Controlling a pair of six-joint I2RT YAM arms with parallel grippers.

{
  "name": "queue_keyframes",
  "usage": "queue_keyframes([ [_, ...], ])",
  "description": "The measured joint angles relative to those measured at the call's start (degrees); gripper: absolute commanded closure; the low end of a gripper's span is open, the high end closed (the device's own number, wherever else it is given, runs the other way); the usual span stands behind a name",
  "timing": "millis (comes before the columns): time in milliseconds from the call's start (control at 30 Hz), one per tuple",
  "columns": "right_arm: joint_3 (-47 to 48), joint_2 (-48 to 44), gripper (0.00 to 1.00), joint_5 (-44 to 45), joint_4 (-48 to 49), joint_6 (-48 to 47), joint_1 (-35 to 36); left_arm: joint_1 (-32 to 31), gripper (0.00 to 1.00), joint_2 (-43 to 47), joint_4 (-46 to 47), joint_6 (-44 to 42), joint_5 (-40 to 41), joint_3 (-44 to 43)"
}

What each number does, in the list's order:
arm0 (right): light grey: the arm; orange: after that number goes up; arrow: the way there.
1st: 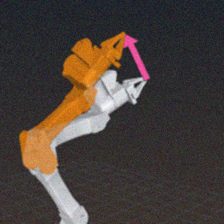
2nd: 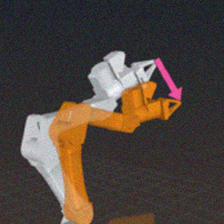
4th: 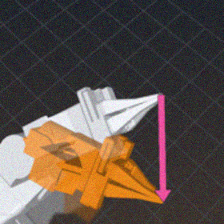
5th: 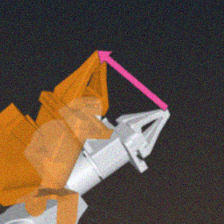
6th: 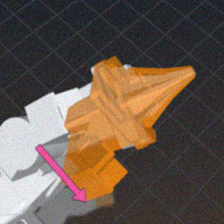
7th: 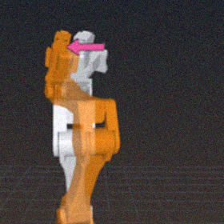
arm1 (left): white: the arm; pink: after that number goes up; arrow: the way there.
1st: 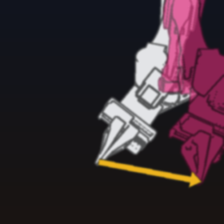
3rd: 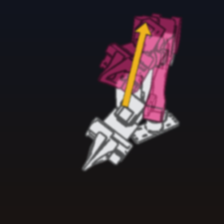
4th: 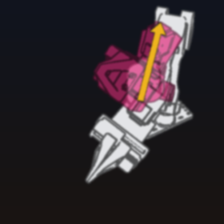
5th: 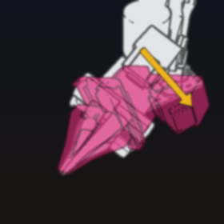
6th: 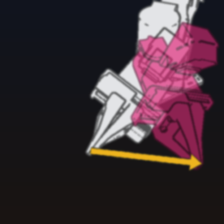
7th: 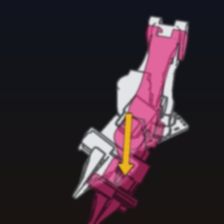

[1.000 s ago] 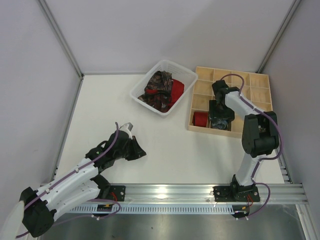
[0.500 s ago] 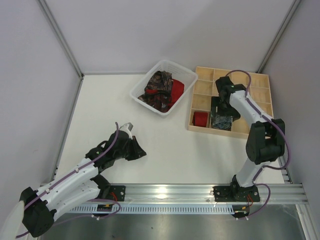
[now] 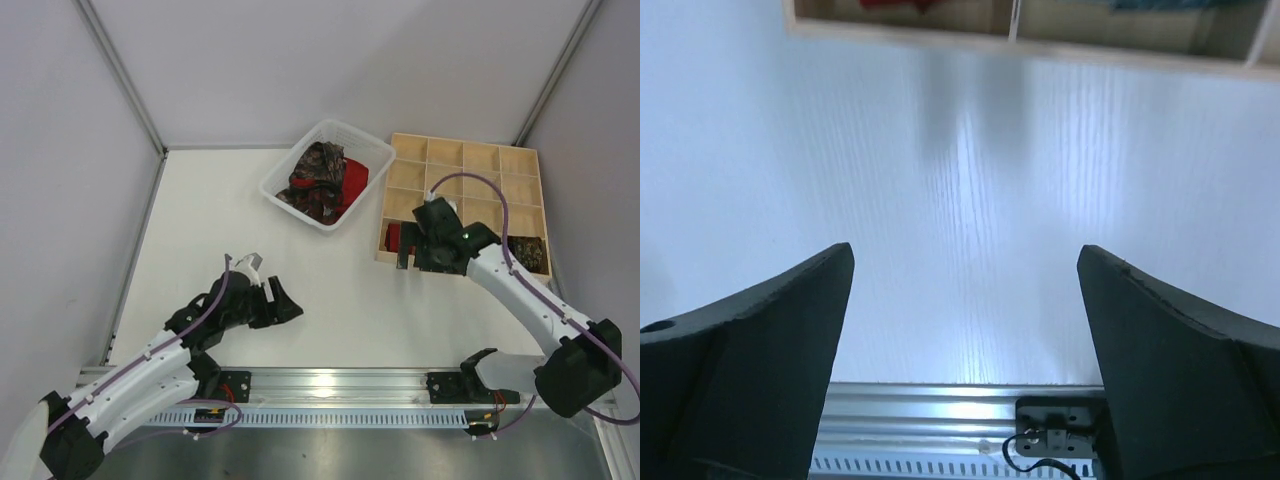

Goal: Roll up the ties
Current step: Place the rolled tie into the container

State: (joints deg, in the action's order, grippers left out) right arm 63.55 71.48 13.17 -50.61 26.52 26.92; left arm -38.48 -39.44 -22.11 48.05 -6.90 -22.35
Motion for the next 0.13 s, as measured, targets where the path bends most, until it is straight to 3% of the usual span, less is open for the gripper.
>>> queue_keyframes([
  [133, -10.8, -3.5, 0.0, -3.3, 4.7, 3.7, 2.8, 0.0, 0.13, 2.4, 2.1, 1.4, -1.6, 3.6],
])
